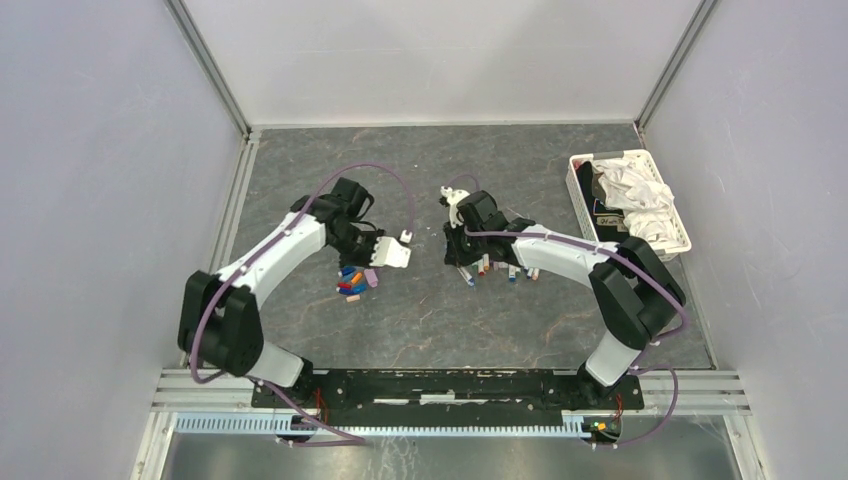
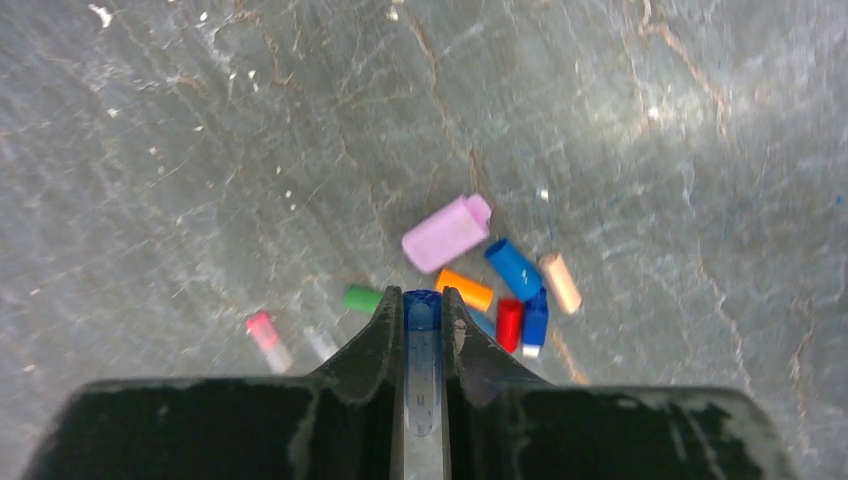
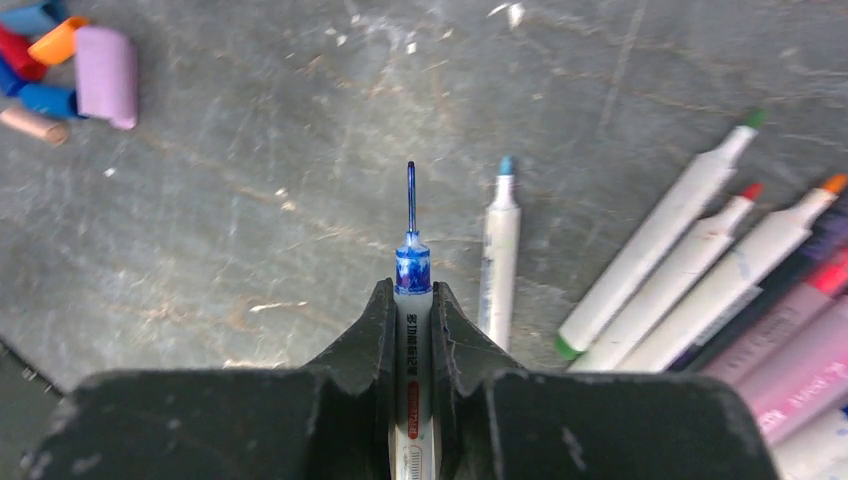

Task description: Open the pen caps

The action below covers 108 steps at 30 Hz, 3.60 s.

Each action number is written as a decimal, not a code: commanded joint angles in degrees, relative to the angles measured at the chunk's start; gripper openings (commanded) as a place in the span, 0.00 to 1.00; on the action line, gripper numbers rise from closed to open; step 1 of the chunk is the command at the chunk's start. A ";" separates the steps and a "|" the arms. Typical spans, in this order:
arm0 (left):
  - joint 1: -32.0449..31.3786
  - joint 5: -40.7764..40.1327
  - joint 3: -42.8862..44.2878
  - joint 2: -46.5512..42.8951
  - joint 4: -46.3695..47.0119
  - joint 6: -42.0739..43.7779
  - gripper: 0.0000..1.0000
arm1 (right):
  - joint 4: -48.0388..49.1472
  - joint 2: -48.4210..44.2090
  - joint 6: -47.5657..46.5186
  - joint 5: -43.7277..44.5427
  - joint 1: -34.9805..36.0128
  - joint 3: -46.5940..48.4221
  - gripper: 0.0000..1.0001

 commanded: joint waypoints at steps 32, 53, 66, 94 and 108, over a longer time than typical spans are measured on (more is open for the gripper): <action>-3.31 -0.52 -0.76 14.48 20.24 -29.45 0.36 | 11.16 6.76 -1.81 14.33 -1.92 -0.12 0.20; 9.14 -1.55 23.43 4.85 7.21 -49.97 1.00 | 9.88 -3.78 -1.17 16.20 -1.12 -2.18 0.73; 26.35 -2.08 0.06 -8.43 36.01 -70.24 1.00 | 27.45 -39.05 -21.07 57.35 -3.64 -30.63 0.98; 26.39 -10.14 -49.95 -9.14 108.74 -76.09 1.00 | 89.65 -19.49 -32.88 51.73 -23.03 -61.31 0.97; 22.60 -15.25 -49.72 4.62 124.13 -80.57 1.00 | 92.90 -20.09 -29.02 33.63 -30.68 -65.14 0.98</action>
